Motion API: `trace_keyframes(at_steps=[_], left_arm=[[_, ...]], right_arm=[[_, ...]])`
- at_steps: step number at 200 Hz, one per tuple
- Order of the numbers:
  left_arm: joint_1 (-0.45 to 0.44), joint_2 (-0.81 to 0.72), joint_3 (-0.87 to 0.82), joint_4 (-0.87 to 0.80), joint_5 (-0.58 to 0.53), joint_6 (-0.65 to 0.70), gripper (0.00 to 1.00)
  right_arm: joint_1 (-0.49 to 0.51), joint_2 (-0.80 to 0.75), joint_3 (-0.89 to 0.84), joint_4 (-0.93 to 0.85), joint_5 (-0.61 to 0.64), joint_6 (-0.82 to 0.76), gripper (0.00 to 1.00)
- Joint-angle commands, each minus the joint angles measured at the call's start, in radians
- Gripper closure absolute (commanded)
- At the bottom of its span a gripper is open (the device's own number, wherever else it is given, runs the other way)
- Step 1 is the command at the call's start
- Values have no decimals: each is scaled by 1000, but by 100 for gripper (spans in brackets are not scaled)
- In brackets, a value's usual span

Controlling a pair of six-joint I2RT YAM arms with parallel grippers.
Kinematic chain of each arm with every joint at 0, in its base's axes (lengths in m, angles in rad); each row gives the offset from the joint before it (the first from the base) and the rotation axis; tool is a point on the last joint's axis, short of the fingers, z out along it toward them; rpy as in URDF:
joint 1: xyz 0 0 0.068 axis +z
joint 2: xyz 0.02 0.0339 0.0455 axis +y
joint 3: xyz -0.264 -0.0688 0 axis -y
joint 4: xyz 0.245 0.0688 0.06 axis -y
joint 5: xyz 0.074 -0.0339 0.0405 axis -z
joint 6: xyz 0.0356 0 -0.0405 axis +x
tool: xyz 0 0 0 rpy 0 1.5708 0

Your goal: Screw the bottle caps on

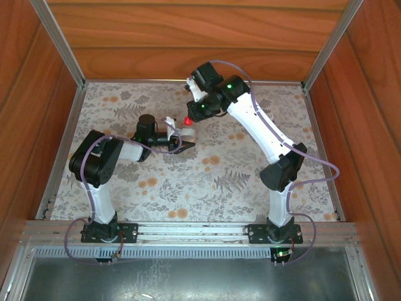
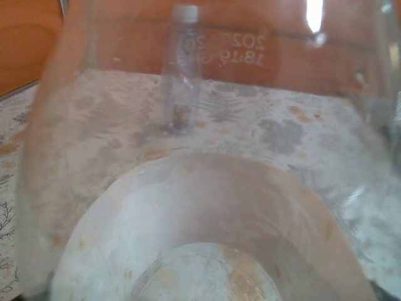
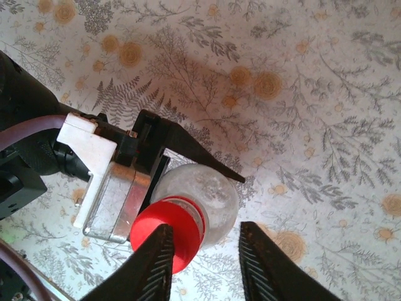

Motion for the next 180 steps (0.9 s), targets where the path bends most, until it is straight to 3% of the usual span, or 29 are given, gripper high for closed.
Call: trace_keyframes(at_steps=[1,64,117,180], left_arm=[[-8,44,-16,-99,21,-18,41],[-8,43,-16,-98,21,-20,41],[-8,44,-16,-99,21,-22,42],[-8,44,-16,-99,21,-23,42]], right_arm=[[0,-21,2,48,-18,-15,61],[60,-68,-50,59,70,-174,35],[105,-55,-73,47,146,-268,34],[111,-34,-59,29,173,-271,47]])
